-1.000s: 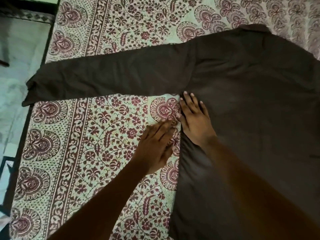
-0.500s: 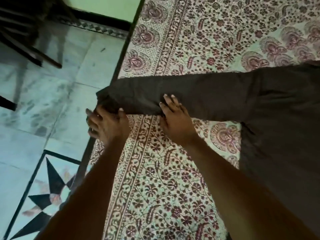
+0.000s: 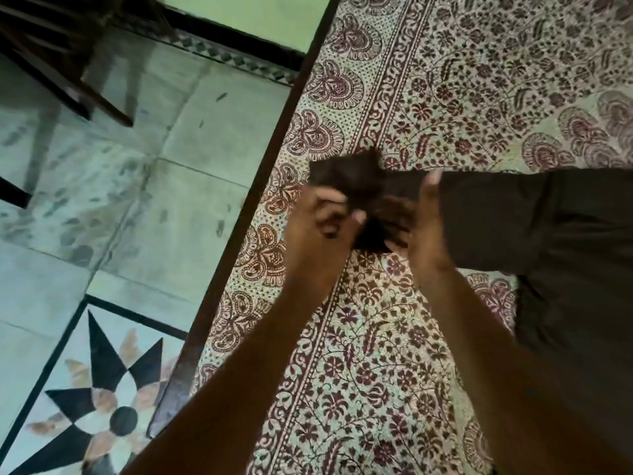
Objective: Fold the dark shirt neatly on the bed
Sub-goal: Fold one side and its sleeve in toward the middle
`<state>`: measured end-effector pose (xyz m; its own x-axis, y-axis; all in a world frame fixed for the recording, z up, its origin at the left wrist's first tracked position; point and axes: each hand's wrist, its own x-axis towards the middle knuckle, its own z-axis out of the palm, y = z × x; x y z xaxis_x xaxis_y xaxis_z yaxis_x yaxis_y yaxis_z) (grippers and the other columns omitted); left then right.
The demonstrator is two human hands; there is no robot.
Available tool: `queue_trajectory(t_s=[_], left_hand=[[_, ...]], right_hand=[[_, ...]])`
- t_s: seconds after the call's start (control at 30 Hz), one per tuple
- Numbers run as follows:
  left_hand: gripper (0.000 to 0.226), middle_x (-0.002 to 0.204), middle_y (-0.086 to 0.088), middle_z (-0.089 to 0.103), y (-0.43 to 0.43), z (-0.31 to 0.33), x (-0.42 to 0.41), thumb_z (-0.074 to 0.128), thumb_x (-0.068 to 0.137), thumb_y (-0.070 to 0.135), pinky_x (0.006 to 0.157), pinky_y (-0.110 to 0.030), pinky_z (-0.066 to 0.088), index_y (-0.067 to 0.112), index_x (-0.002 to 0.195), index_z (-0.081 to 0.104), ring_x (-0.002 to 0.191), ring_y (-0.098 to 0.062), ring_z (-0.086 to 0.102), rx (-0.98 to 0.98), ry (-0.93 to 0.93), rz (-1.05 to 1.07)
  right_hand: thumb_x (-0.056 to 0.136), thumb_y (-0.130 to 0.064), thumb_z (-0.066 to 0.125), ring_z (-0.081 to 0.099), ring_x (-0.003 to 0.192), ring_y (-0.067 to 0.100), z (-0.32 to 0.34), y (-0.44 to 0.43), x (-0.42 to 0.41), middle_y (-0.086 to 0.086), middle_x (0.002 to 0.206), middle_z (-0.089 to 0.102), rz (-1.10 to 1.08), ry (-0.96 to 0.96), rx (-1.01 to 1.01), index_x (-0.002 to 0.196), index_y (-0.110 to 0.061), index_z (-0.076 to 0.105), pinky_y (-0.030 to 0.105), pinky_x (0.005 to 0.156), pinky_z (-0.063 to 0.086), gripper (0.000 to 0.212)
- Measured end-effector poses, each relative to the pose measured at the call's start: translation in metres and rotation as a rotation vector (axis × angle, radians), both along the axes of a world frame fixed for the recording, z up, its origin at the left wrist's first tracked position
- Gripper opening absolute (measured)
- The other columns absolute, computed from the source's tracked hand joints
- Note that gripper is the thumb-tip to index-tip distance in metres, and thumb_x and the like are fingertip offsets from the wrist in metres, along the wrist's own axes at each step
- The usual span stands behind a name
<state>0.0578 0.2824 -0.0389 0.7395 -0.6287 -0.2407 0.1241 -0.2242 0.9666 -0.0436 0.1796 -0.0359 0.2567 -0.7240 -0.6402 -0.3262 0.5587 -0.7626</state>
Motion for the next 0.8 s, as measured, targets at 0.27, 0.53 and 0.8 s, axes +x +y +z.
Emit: queue_trajectory(t_s=[0.27, 0.53, 0.8], left_hand=[[0.065, 0.156, 0.001, 0.048, -0.016, -0.021, -0.092, 0.075, 0.083, 0.026, 0.116, -0.040, 0.041, 0.020, 0.143, 0.051, 0.142, -0.021, 0.047, 0.082, -0.550, -0.462], [0.050, 0.131, -0.018, 0.058, -0.079, -0.037, -0.056, 0.067, 0.078, 0.009, 0.089, -0.058, 0.056, 0.007, 0.128, 0.062, 0.117, -0.043, 0.056, 0.487, -0.757, -0.469], [0.050, 0.127, -0.025, 0.056, -0.139, -0.033, -0.189, 0.068, 0.071, 0.000, 0.069, -0.053, 0.054, 0.002, 0.120, 0.062, 0.107, -0.050, 0.059, 0.476, -0.936, -0.536]], right_hand=[[0.087, -0.006, 0.078, 0.071, 0.091, 0.026, 0.034, -0.048, -0.077, -0.004, 0.091, 0.070, -0.128, 0.150, -0.169, 0.090, -0.027, 0.063, 0.044, 0.083, 0.060, 0.025], [0.085, -0.006, 0.079, 0.078, 0.091, 0.022, 0.064, -0.114, -0.227, 0.006, 0.095, 0.080, -0.155, 0.102, -0.220, 0.107, -0.006, 0.075, 0.034, 0.074, 0.065, 0.023], [0.091, -0.024, 0.080, 0.062, 0.115, 0.032, 0.048, -0.217, -0.415, 0.015, 0.125, 0.065, -0.270, 0.571, -0.427, 0.127, -0.006, 0.059, 0.036, 0.087, 0.047, 0.045]])
